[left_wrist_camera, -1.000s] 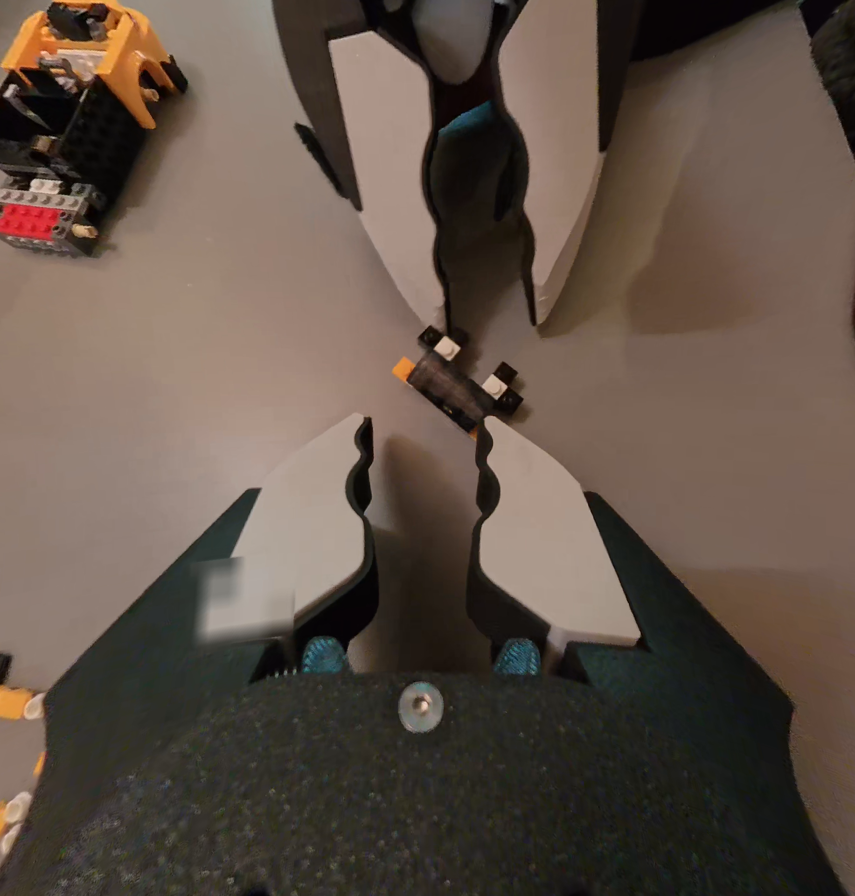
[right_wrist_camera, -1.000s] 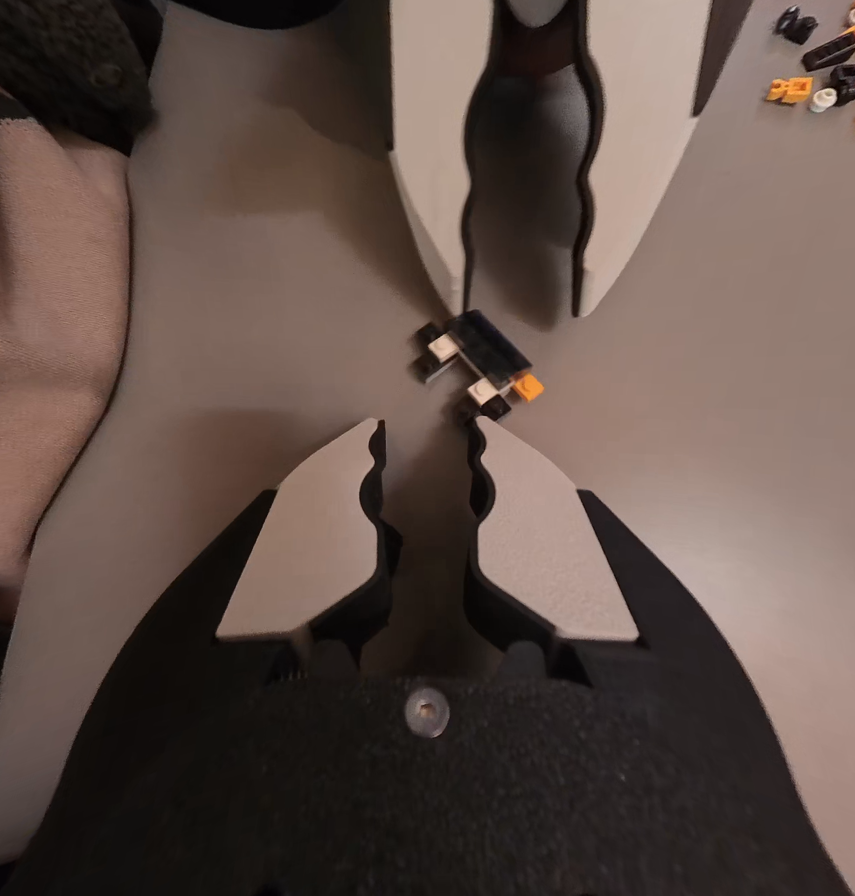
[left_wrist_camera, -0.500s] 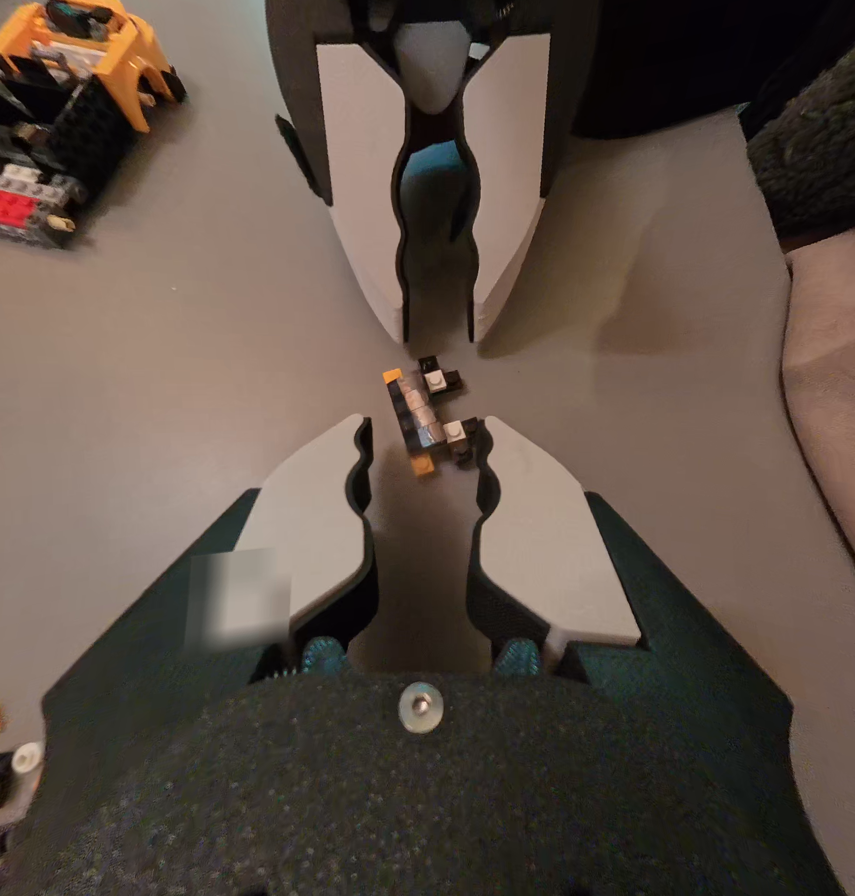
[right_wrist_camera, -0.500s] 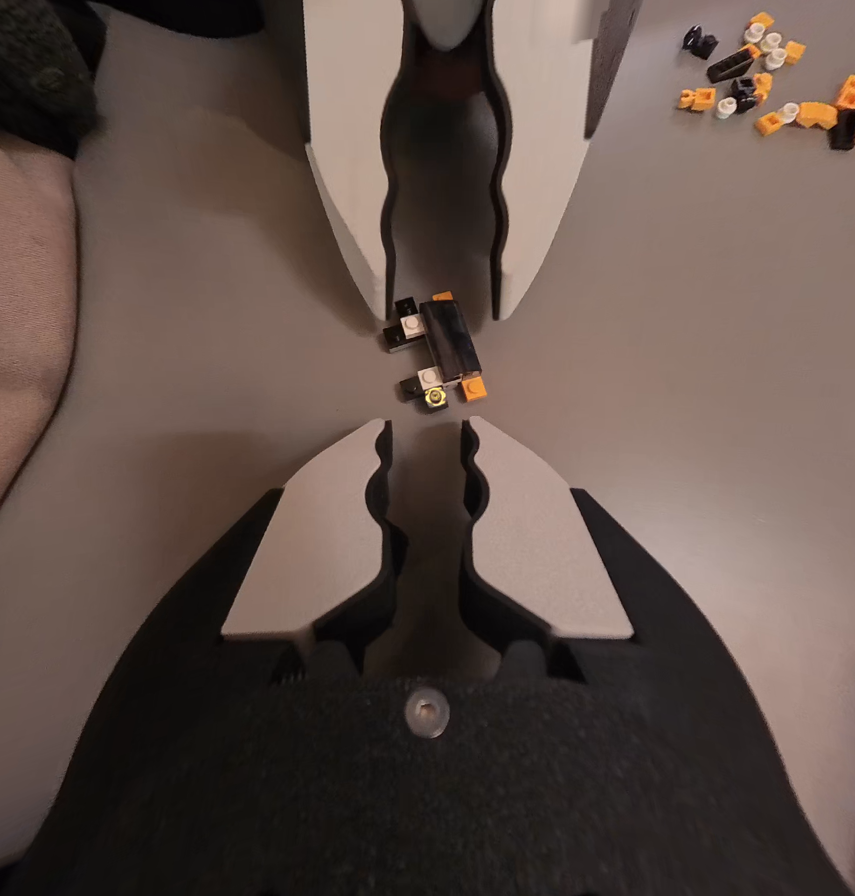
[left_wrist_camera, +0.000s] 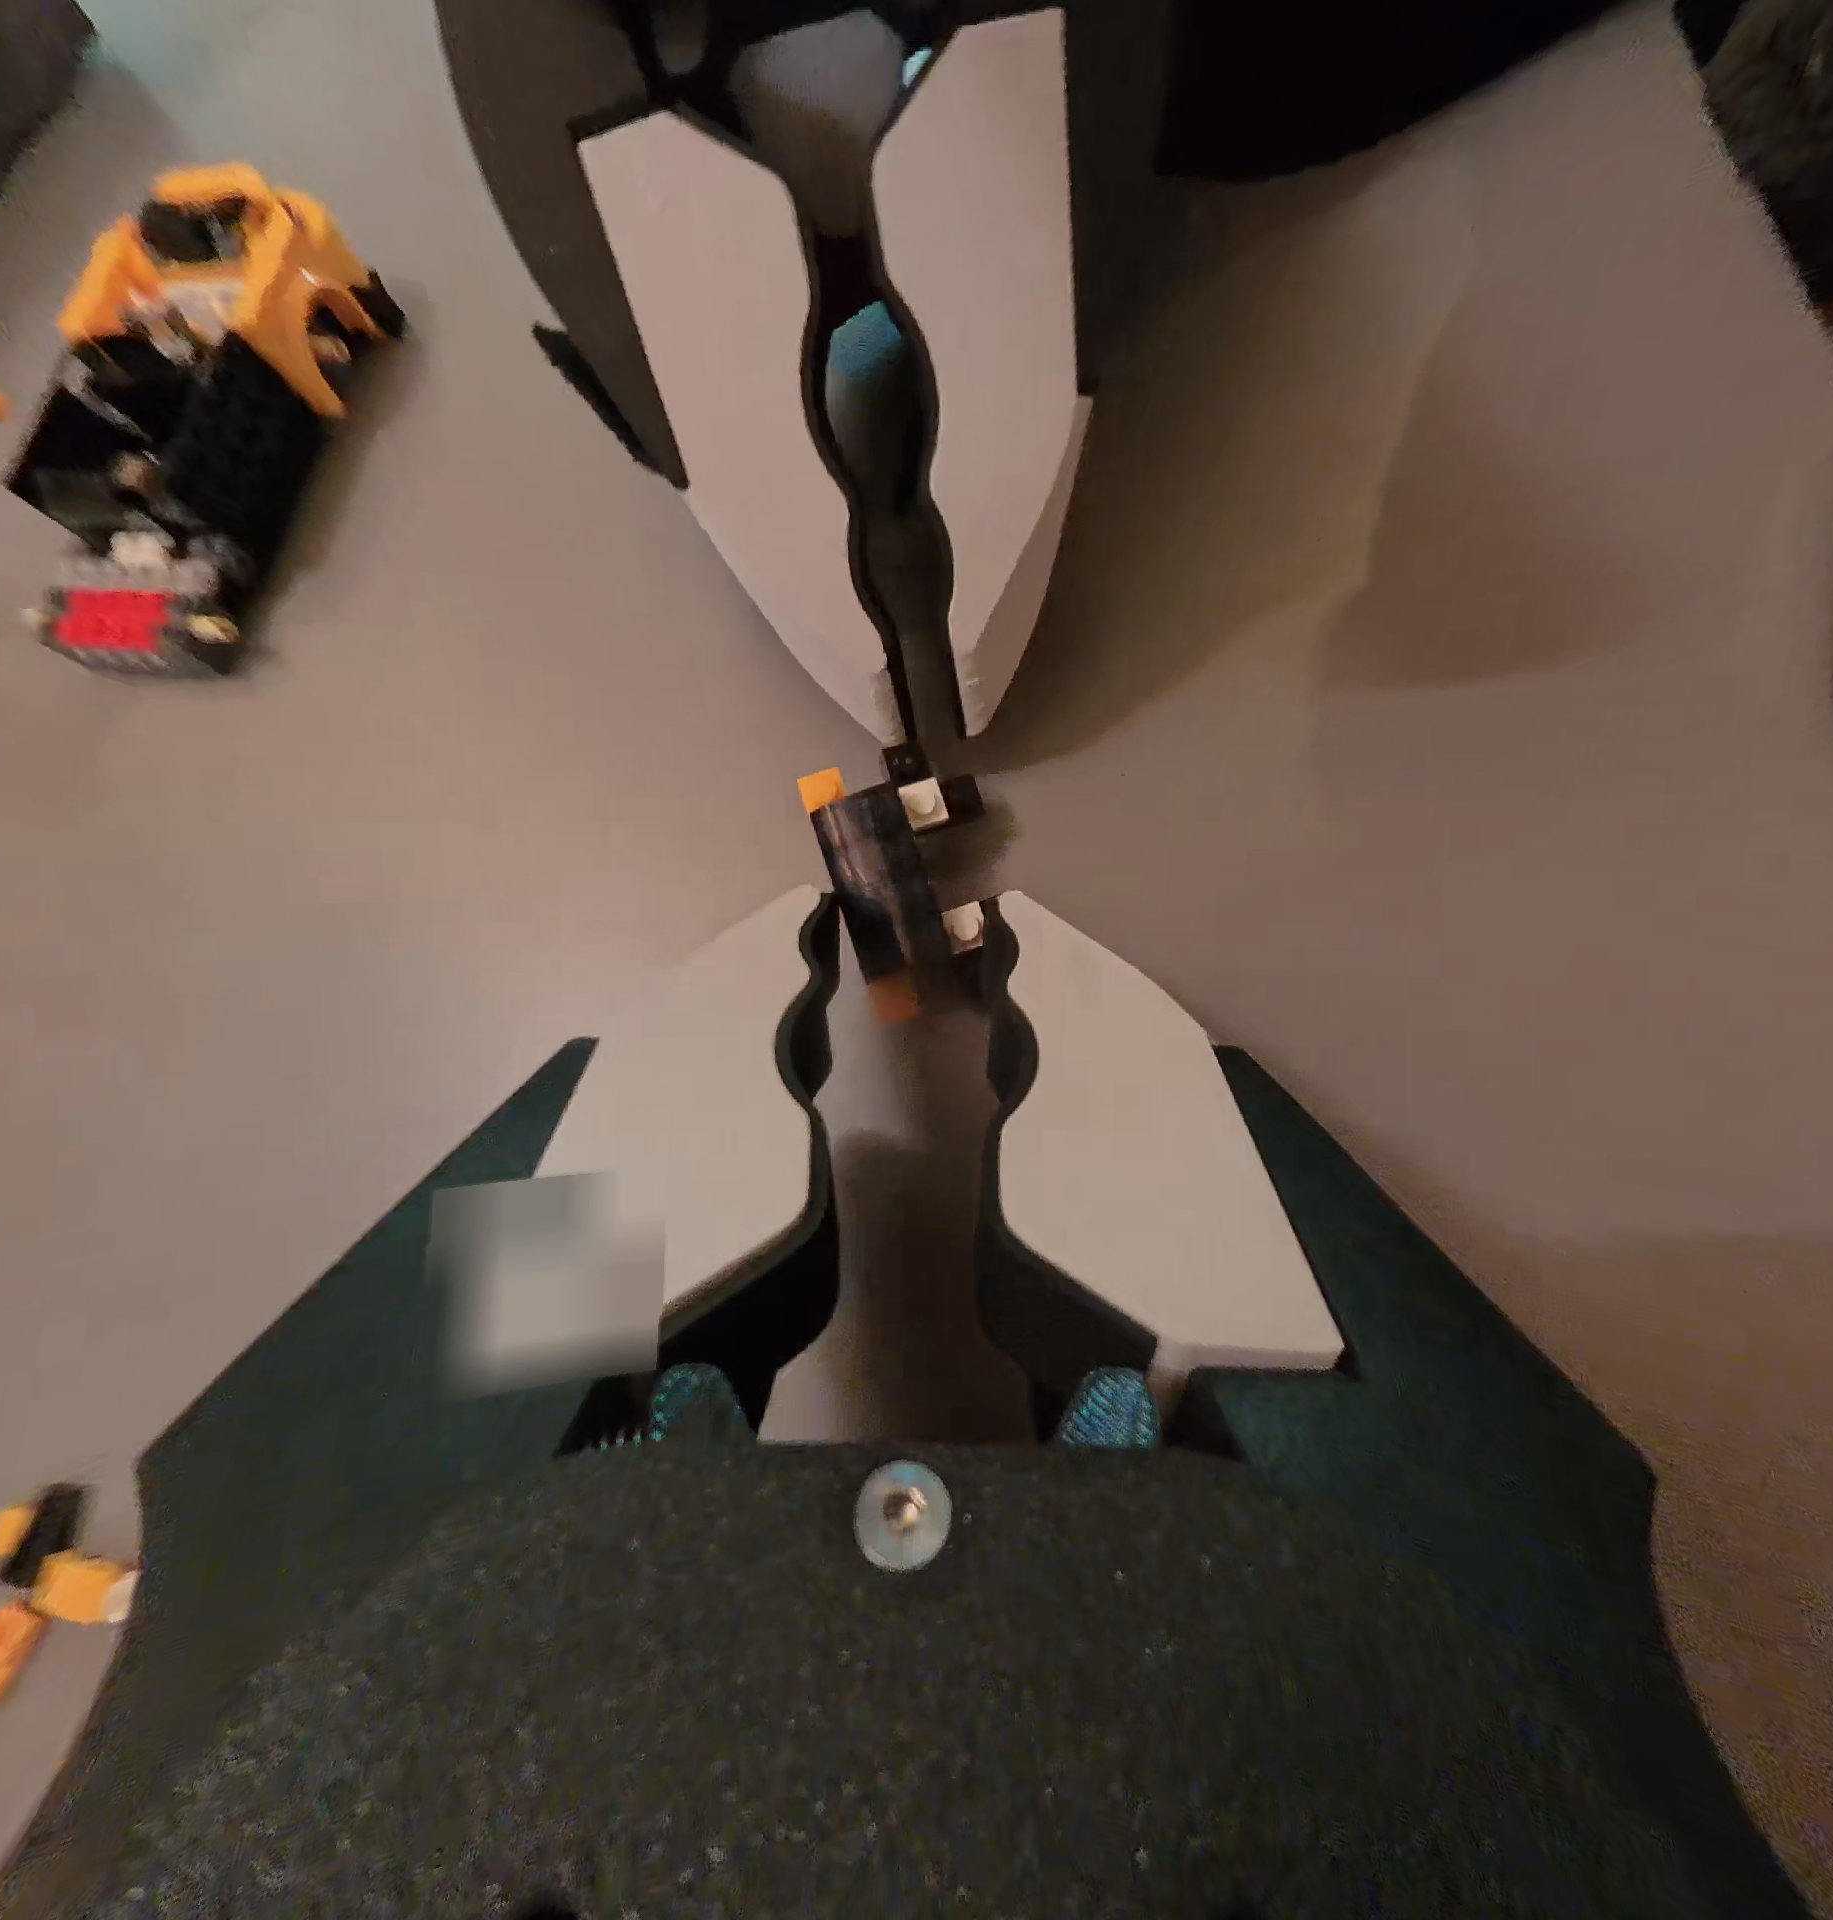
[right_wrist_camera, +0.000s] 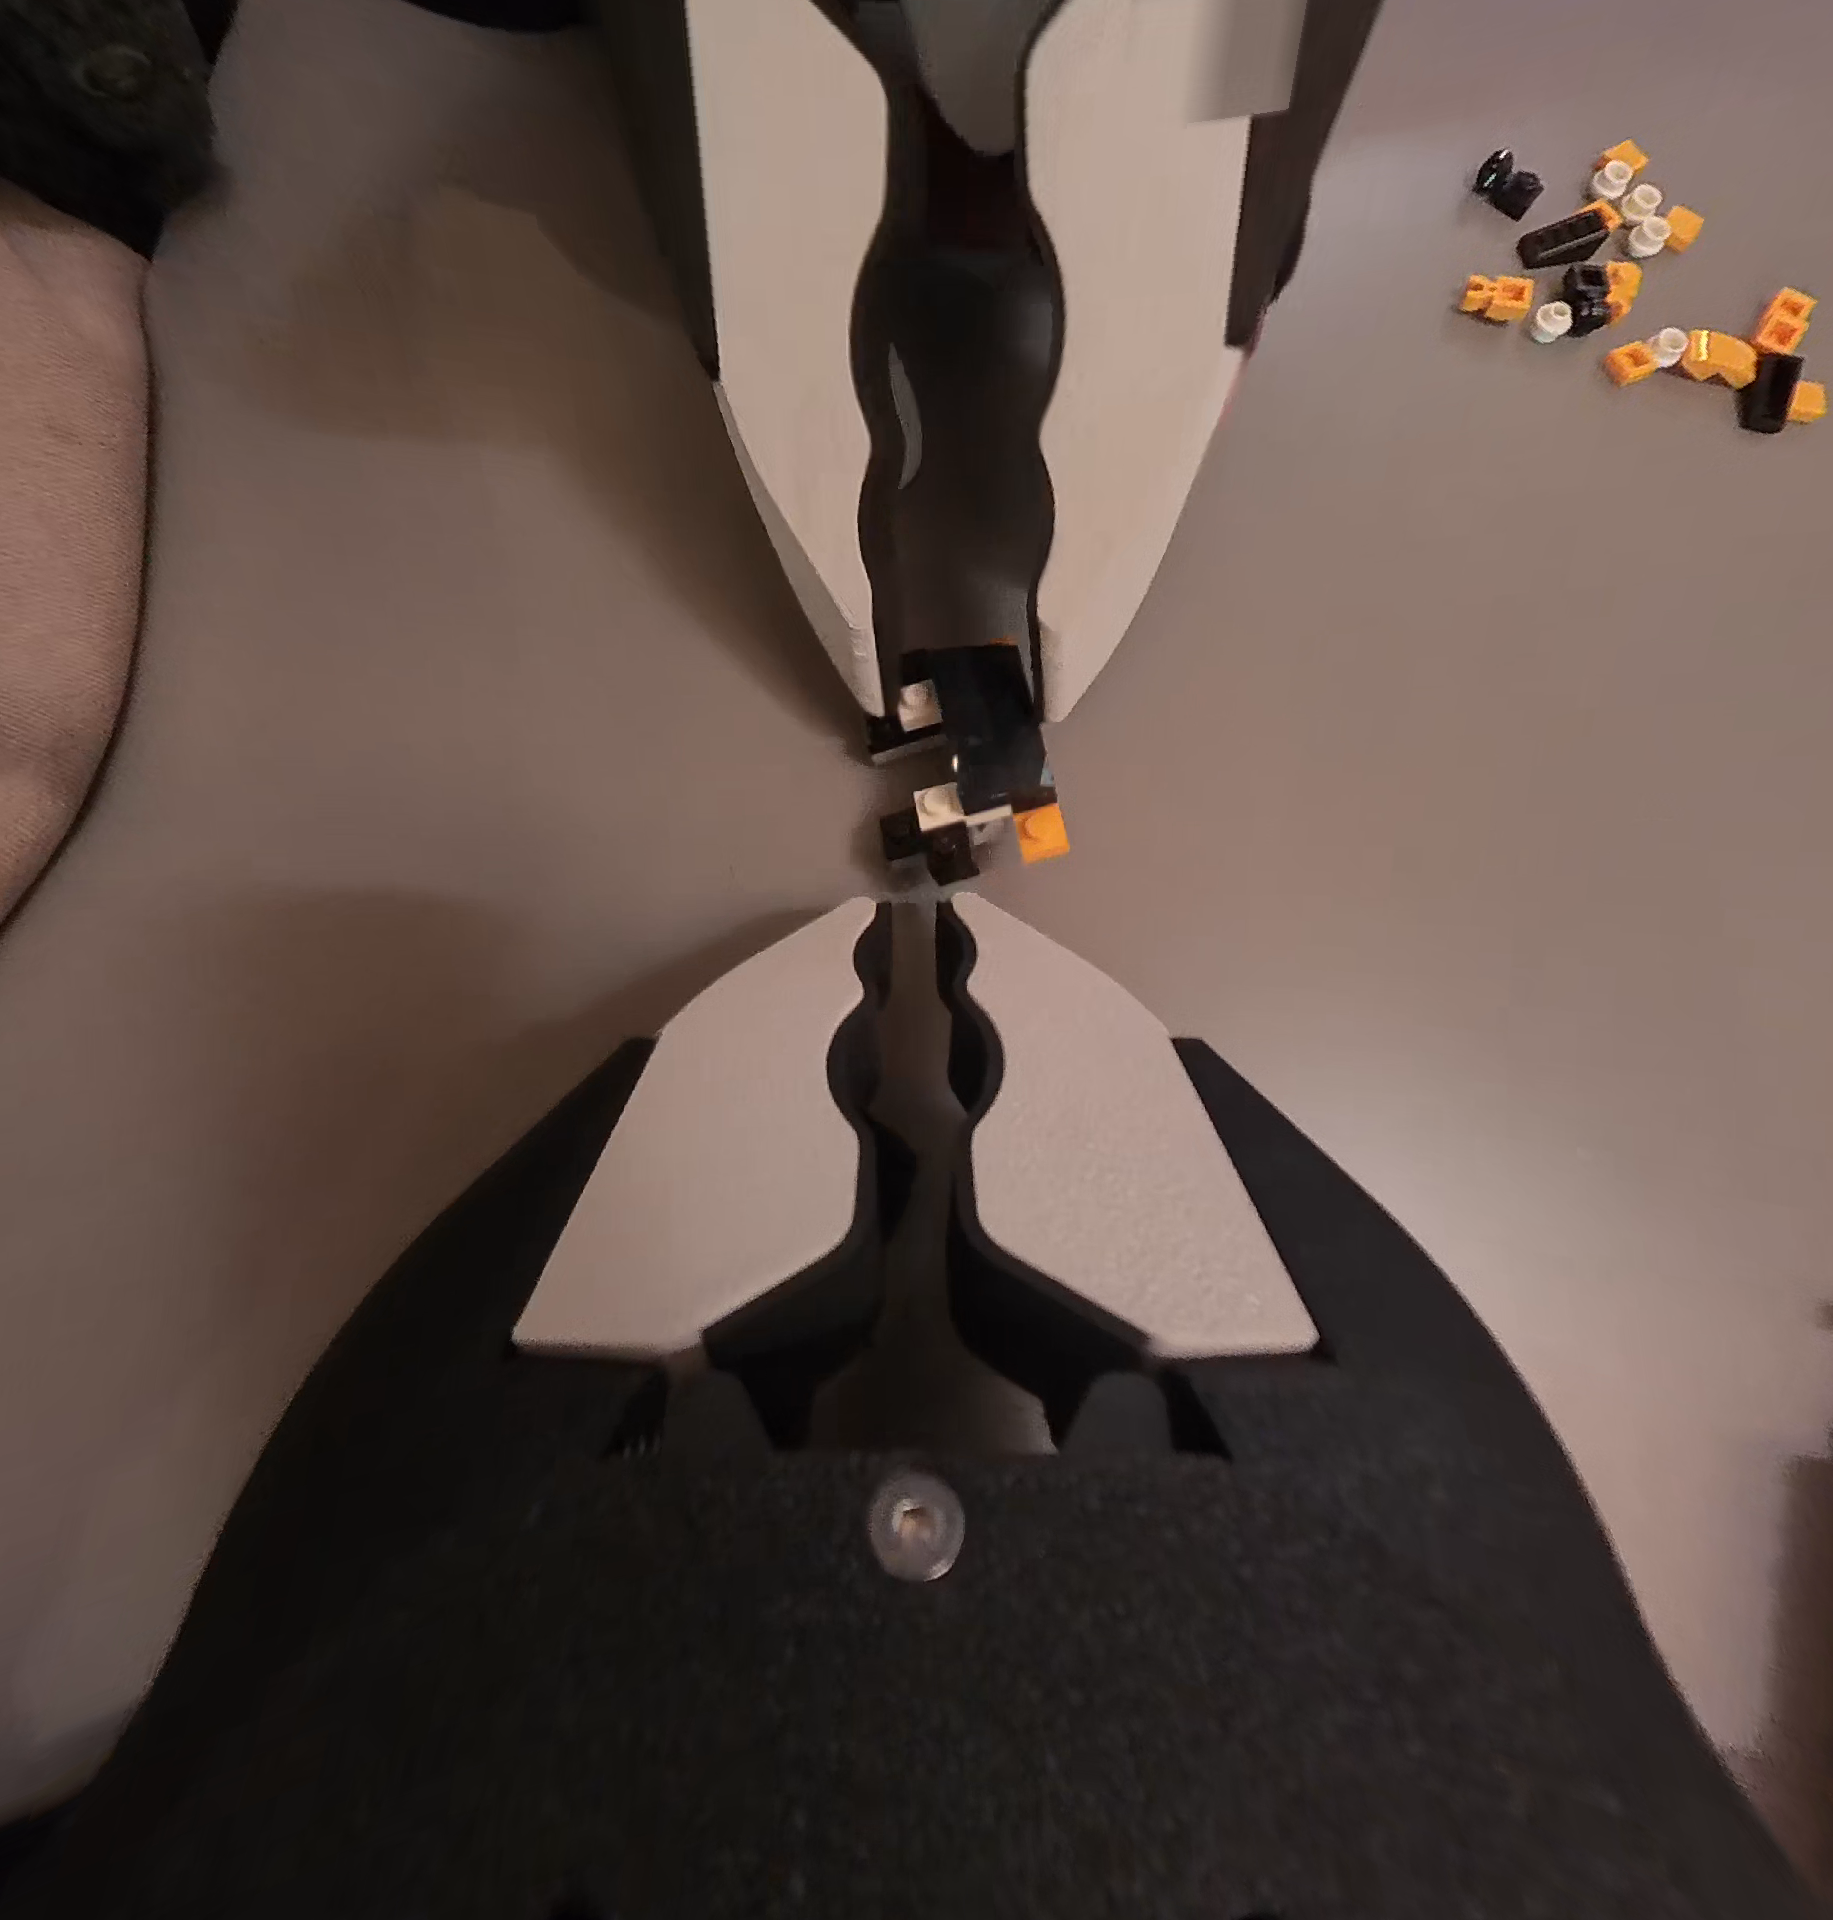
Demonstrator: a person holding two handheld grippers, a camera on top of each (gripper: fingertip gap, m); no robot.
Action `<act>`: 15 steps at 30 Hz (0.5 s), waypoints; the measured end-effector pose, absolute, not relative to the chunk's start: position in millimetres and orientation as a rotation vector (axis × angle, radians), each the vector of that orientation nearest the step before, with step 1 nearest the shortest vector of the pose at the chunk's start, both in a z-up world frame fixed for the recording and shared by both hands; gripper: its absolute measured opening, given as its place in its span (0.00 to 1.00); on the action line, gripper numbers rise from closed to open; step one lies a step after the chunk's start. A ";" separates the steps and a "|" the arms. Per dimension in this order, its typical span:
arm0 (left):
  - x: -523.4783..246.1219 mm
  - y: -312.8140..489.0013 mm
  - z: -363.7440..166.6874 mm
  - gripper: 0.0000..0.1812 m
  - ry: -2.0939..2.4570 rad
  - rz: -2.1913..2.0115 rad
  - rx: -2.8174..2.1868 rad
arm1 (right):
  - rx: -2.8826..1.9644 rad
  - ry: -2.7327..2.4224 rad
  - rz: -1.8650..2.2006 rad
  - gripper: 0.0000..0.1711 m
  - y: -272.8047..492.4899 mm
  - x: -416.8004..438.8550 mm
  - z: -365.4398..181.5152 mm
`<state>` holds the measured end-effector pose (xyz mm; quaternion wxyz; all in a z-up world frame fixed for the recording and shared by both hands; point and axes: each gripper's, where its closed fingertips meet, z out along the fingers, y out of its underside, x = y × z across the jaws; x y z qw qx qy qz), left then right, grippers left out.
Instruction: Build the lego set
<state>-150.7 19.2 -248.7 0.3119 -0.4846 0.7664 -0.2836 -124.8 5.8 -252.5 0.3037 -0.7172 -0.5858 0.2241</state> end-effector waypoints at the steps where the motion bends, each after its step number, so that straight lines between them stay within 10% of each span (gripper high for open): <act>1: -150.1 19.8 -247.6 0.14 2.023 -0.707 -1.232 | -1.901 -1.556 0.587 0.05 5.9 -123.5 -252.8; 15: -141.6 21.9 -227.4 0.13 1.962 -0.214 -0.744 | -1.817 -1.520 0.586 0.05 10.2 -126.3 -240.6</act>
